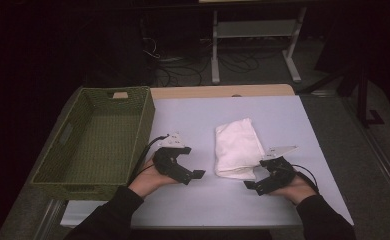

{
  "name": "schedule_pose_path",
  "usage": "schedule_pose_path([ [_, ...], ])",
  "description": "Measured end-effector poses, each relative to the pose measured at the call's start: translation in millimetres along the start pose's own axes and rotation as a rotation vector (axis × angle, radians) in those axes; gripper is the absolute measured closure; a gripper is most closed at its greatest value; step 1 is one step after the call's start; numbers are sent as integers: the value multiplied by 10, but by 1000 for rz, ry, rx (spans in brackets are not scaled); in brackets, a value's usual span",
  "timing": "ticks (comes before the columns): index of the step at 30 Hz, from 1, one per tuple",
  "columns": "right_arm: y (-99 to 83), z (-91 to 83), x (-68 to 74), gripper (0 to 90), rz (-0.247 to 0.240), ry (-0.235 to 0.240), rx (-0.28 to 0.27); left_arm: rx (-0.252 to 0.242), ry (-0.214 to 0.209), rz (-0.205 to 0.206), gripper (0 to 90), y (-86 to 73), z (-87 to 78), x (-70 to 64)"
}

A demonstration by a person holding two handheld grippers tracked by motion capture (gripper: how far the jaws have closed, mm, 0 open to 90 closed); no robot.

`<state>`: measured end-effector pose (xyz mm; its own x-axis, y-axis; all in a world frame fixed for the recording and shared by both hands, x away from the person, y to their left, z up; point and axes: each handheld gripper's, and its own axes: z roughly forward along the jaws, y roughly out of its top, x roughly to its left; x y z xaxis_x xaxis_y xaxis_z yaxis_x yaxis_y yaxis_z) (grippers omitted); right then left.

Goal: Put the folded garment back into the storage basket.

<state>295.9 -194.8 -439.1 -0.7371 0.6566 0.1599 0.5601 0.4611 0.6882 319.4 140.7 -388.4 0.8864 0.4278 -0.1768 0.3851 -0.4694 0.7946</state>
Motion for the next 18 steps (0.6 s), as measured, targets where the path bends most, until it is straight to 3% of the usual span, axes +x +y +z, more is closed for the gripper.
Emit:
schedule_pose_path([
  [5,-15,65,9,0,-9,7,24,5,6,-2,13,-13,19,13],
  [18,-15,57,-1,0,-1,10,17,9,27,-15,13,7,124,91],
])
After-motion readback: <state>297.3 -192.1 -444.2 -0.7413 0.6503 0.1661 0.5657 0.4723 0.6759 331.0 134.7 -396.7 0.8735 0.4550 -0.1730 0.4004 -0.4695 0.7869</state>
